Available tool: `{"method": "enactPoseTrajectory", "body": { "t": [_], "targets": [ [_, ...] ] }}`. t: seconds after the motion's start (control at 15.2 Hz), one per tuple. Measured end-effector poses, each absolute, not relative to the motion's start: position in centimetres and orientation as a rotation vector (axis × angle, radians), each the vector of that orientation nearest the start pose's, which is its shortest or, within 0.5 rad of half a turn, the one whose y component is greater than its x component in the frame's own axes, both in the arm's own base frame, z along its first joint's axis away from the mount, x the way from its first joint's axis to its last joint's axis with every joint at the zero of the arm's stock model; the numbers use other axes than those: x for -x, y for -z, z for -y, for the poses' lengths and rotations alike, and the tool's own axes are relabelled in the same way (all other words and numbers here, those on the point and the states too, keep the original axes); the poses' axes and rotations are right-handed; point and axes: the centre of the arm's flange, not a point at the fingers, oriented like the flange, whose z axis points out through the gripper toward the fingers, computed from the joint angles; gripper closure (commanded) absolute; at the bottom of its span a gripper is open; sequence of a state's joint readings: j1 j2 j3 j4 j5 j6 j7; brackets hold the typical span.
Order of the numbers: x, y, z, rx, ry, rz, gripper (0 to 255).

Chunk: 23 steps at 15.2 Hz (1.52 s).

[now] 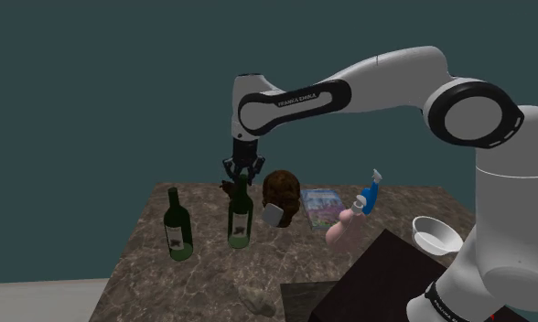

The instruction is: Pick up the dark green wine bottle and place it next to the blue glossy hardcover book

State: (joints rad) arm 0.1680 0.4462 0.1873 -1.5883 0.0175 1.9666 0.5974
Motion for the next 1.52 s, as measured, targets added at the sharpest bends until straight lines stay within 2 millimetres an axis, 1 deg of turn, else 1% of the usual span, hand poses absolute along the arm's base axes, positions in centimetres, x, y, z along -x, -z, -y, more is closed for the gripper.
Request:
{"method": "enactPoseTrajectory", "body": {
  "t": [0.4, 0.53, 0.66, 0.79, 1.06, 1.12, 1.19, 1.32, 1.45, 1.52],
  "targets": [
    [-63.4, -40.8, -22.2, 3.053, -0.151, -0.407, 255],
    [-62.6, -41.9, -21.0, 3.053, -0.151, -0.407, 255],
    [-61.3, -42.8, -18.8, 3.053, -0.152, -0.408, 255],
    [-60.0, -43.9, -17.0, 3.053, -0.151, -0.408, 255],
    [-57.7, -46.4, -13.0, 3.053, -0.151, -0.408, 255],
    [-57.0, -47.2, -12.2, 3.053, -0.151, -0.408, 255],
    [-55.9, -47.6, -11.2, 3.053, -0.150, -0.408, 255],
    [-54.6, -48.4, -9.1, 3.053, -0.150, -0.409, 255],
    [-53.6, -49.8, -6.9, 3.053, -0.150, -0.408, 255],
    [-52.8, -50.5, -6.0, 3.053, -0.151, -0.408, 255]
  ]
}}
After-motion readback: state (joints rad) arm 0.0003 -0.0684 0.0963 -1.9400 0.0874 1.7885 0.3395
